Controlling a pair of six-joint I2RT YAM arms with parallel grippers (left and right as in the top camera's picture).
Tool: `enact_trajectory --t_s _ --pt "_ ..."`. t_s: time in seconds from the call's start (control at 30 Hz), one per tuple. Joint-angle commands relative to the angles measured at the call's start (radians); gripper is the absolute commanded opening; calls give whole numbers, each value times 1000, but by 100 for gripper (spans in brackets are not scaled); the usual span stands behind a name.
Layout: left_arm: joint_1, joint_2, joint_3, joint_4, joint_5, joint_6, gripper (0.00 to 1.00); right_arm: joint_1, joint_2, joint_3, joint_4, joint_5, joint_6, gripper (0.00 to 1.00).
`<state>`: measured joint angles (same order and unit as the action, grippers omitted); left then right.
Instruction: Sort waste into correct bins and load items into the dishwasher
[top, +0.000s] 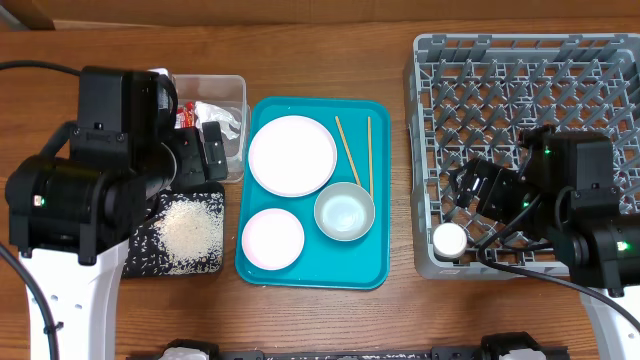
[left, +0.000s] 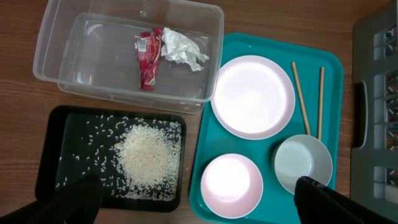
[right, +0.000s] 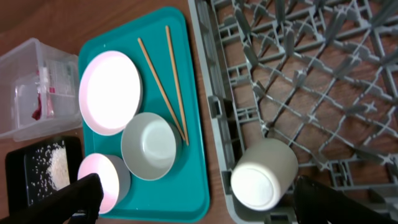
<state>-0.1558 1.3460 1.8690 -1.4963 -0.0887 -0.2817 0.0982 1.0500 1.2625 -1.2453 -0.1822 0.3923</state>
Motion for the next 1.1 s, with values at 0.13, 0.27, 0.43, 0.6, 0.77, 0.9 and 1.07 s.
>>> enact_trajectory --t_s 0.13,0.27,0.43,0.6,0.77,0.9,1.07 --pt "-2 27 6 5 11 -13 100 -2 -5 18 -29 8 -3 100" --pt "-2 28 6 5 11 -13 100 -2 -8 18 -50 -1 -3 100" --pt "-2 28 6 5 11 -13 100 -2 -3 18 -47 -2 -2 100" --pt "-2 28 6 5 11 -13 100 -2 -3 18 -47 -2 -2 100" --pt "-2 28 6 5 11 -13 100 -2 -3 18 -47 -2 -2 100" --pt "-2 28 6 5 11 -13 100 -2 -3 18 -47 -2 -2 100" --pt "-16 3 6 -1 6 -10 100 -2 -3 18 -47 -2 -2 100"
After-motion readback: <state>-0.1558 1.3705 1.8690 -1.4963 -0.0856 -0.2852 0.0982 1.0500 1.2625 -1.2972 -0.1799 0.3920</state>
